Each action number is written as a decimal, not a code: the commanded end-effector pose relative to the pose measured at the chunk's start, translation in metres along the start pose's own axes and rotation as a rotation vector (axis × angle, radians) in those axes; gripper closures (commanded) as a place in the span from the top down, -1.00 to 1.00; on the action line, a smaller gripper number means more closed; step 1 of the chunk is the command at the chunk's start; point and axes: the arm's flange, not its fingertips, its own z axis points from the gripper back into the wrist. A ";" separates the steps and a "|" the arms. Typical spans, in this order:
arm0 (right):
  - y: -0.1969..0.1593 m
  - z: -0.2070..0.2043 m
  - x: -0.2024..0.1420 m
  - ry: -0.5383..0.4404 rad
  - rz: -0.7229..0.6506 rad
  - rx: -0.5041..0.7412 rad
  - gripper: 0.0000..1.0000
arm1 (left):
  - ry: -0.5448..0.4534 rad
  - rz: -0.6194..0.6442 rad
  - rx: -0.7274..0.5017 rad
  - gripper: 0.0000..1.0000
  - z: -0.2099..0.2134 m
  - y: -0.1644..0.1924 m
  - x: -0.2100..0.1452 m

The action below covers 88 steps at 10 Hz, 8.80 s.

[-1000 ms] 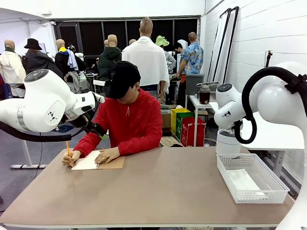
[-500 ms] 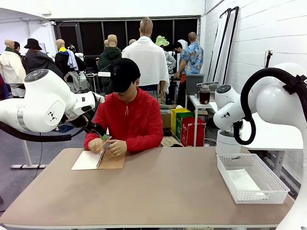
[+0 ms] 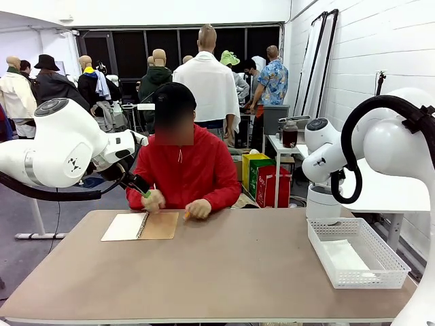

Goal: Sort the paper based on its condition.
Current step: If a person hands you a paper, place it in the Organizing basket , and if it's crumpled, put it in the Trash can.

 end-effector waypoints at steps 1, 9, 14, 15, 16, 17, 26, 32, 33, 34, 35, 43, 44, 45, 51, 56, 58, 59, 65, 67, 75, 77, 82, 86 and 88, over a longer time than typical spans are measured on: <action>0.003 0.002 -0.001 -0.014 -0.038 0.005 1.00 | -0.004 0.001 0.000 1.00 0.000 0.001 0.000; 0.000 0.001 0.001 -0.002 -0.006 0.001 1.00 | -0.004 0.001 0.000 1.00 0.000 0.001 0.000; 0.000 0.001 0.001 -0.002 -0.010 0.001 1.00 | -0.004 0.001 0.000 1.00 0.000 0.001 0.000; 0.005 0.012 0.003 -0.012 0.016 0.024 1.00 | -0.004 0.001 0.000 1.00 0.000 0.001 0.000; 0.012 0.029 0.004 -0.025 0.043 0.068 1.00 | -0.004 0.001 0.000 1.00 0.000 0.001 0.000; 0.019 0.047 0.003 -0.040 0.071 0.101 1.00 | -0.004 0.001 0.000 1.00 0.000 0.001 0.000; 0.046 0.184 -0.072 -0.076 0.624 0.560 1.00 | -0.004 0.001 0.000 1.00 0.000 0.001 0.000; 0.063 0.198 -0.087 -0.094 0.723 0.602 1.00 | -0.004 0.001 0.000 1.00 0.000 0.001 0.000; 0.063 0.198 -0.087 -0.094 0.723 0.602 1.00 | -0.004 0.001 0.000 1.00 0.000 0.001 0.000; 0.063 0.198 -0.087 -0.094 0.723 0.602 1.00 | -0.004 0.001 0.000 1.00 0.000 0.001 0.000; 0.061 0.199 -0.086 -0.091 0.744 0.604 1.00 | -0.004 0.001 0.000 1.00 0.000 0.001 0.000; 0.047 0.248 -0.158 -0.161 0.965 0.818 1.00 | -0.004 0.001 0.000 1.00 0.000 0.001 0.000; 0.045 0.254 -0.167 -0.178 0.980 0.812 1.00 | -0.004 0.001 0.000 1.00 0.000 0.001 0.000; 0.042 0.258 -0.174 -0.185 0.995 0.808 1.00 | -0.004 0.001 0.000 1.00 0.000 0.001 0.000; 0.046 0.267 -0.182 -0.159 1.003 0.808 1.00 | -0.004 0.001 0.000 1.00 0.000 0.001 0.000; 0.046 0.267 -0.182 -0.159 1.003 0.808 1.00 | -0.004 0.001 0.000 1.00 0.000 0.001 0.000; 0.046 0.267 -0.182 -0.159 1.003 0.808 1.00 | -0.004 0.001 0.000 1.00 0.000 0.001 0.000; 0.046 0.267 -0.182 -0.159 1.003 0.808 1.00 | -0.004 0.001 0.000 1.00 0.000 0.001 0.000; 0.046 0.267 -0.182 -0.159 1.003 0.808 1.00 | -0.004 0.001 0.000 1.00 0.000 0.001 0.000; 0.046 0.267 -0.182 -0.159 1.003 0.808 1.00 | -0.004 0.001 0.000 1.00 0.000 0.001 0.000; 0.046 0.267 -0.182 -0.159 1.003 0.808 1.00 | -0.004 0.001 0.000 1.00 0.000 0.001 0.000; 0.046 0.267 -0.182 -0.159 1.003 0.808 1.00 | -0.004 0.001 0.000 1.00 0.000 0.001 0.000; 0.046 0.267 -0.182 -0.159 1.003 0.808 1.00 | -0.004 0.001 0.000 1.00 0.000 0.001 0.000; 0.046 0.267 -0.182 -0.159 1.003 0.808 1.00 | -0.004 0.001 0.000 1.00 0.000 0.001 0.000; 0.046 0.267 -0.182 -0.159 1.003 0.808 1.00 | -0.004 0.001 0.000 1.00 0.000 0.001 0.000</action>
